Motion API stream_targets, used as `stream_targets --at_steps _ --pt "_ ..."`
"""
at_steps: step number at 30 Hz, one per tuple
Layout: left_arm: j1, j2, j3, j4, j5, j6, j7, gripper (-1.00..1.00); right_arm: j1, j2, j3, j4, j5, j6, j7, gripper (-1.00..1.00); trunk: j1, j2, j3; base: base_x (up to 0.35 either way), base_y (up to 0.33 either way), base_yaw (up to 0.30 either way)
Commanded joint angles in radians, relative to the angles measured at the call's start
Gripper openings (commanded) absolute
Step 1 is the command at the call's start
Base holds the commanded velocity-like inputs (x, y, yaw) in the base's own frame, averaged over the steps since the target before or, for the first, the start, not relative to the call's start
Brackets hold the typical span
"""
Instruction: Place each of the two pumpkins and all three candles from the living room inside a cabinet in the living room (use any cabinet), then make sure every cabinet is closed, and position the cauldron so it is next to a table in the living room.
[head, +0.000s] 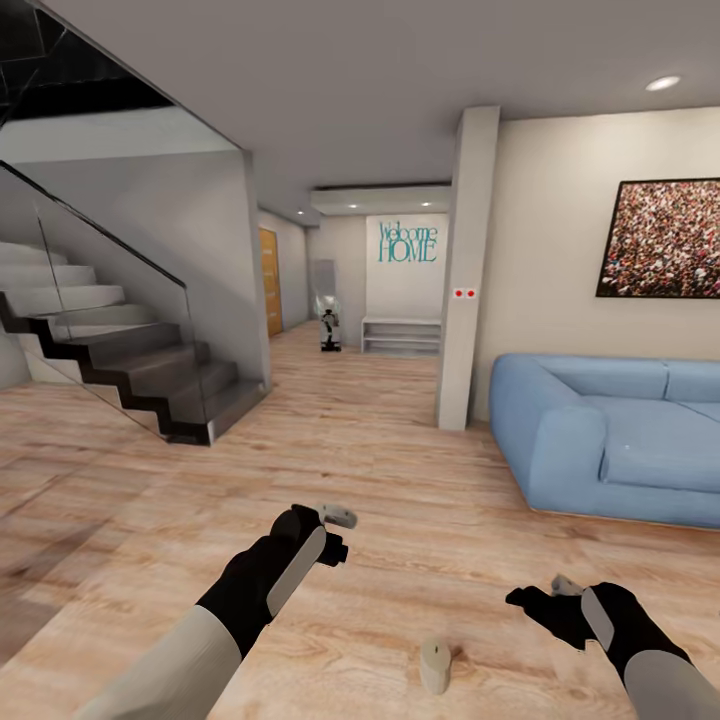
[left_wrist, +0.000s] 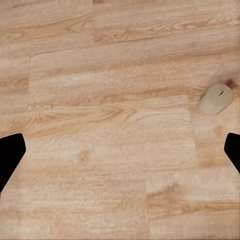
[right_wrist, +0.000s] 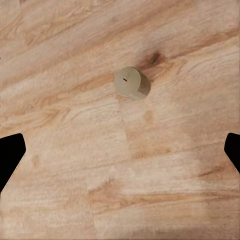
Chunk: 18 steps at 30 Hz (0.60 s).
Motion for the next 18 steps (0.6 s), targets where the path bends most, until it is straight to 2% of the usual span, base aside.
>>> stream_targets --at_steps 1,6,10,13,14,15,16,17,18 --pt "-0.001 0.000 -0.002 -0.001 0.011 0.002 0.010 1.00 -0.001 0.001 -0.004 -0.001 -0.001 0.004 0.002 1.00 0.000 -0.001 -0.001 0.311 -0.007 0.000" --pt "-0.001 0.001 -0.002 -0.001 0.010 0.002 0.010 1.00 -0.001 0.015 0.003 -0.001 0.000 0.000 -0.001 1.00 0.000 -0.001 -0.001 0.312 -0.003 0.000" --pt "-0.001 0.001 -0.002 -0.001 0.010 0.002 0.010 1.00 -0.007 0.059 0.010 -0.003 0.008 -0.001 -0.040 1.00 0.000 -0.001 -0.001 0.312 -0.001 0.000" --pt "-0.001 0.001 -0.002 -0.001 0.010 0.002 0.010 1.00 -0.040 0.098 0.013 0.000 0.010 0.002 -0.149 1.00 0.000 -0.001 -0.001 0.312 0.000 0.000" --pt "-0.001 0.001 -0.002 -0.002 0.010 0.002 0.010 1.00 -0.082 0.144 0.014 0.008 0.009 0.000 -0.272 1.00 0.000 -0.001 -0.001 0.312 0.000 0.000" --pt "-0.001 0.001 -0.002 -0.002 0.010 0.002 0.011 1.00 -0.095 0.163 0.016 0.012 0.010 -0.002 -0.312 1.00 0.000 -0.001 -0.001 0.312 0.000 0.000" --pt "-0.001 0.001 -0.002 -0.002 0.010 0.002 0.011 1.00 -0.115 0.202 0.024 0.020 0.013 -0.005 -0.384 1.00 0.000 -0.001 -0.001 0.312 0.000 0.000" --pt "-0.001 0.001 -0.002 -0.002 0.010 0.002 0.011 1.00 -0.122 0.220 0.033 0.024 0.016 -0.006 -0.416 1.00 0.000 -0.001 -0.001 0.312 0.000 0.000" --pt "-0.001 0.001 -0.002 -0.002 0.010 0.002 0.011 1.00 -0.132 0.248 0.062 0.028 0.024 -0.012 -0.470 1.00 0.000 -0.001 -0.001 0.303 0.000 0.000"
